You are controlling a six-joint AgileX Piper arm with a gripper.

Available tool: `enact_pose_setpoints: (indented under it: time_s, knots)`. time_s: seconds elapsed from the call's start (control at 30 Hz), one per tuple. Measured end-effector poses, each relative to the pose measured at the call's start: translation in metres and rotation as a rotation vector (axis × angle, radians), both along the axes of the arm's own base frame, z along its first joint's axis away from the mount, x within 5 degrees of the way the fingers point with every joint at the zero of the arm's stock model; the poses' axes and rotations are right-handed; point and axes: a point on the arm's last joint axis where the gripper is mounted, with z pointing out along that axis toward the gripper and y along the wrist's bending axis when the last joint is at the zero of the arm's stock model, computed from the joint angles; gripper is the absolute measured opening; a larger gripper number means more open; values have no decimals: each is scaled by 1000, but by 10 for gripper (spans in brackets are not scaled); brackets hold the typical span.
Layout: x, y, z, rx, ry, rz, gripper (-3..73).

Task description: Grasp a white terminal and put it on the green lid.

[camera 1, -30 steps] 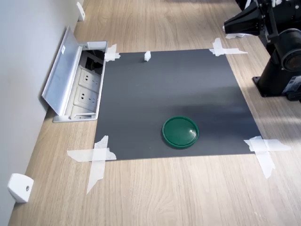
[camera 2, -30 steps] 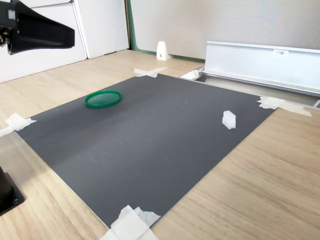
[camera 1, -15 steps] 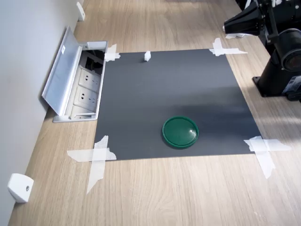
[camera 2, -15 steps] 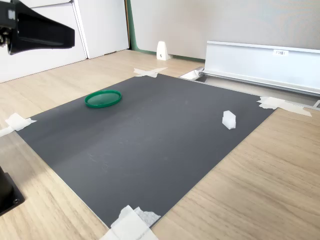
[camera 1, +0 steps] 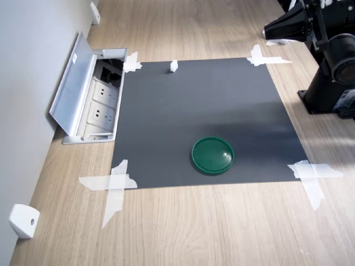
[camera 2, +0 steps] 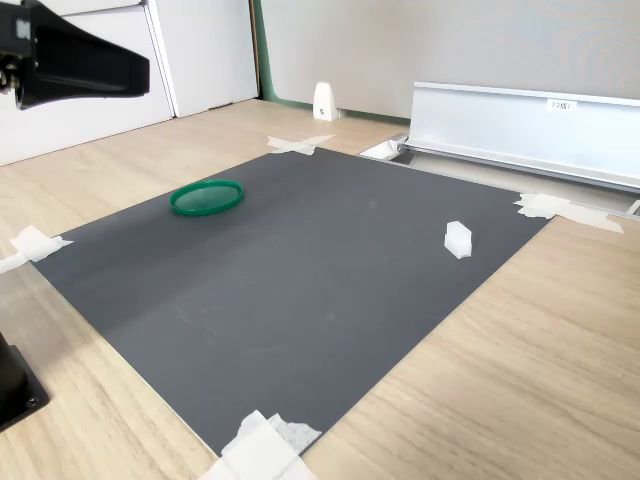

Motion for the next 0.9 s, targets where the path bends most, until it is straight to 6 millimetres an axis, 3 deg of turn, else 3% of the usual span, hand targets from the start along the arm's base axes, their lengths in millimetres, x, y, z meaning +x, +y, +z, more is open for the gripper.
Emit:
enact_pose_setpoints:
  time_s: [0.17, 0.67, 0.9]
  knots:
    - [1, 0, 0, 1, 6, 0, -9]
    - [28, -5, -7, 39, 221, 0, -9]
    - [52, -9, 28, 48, 271, 0, -9]
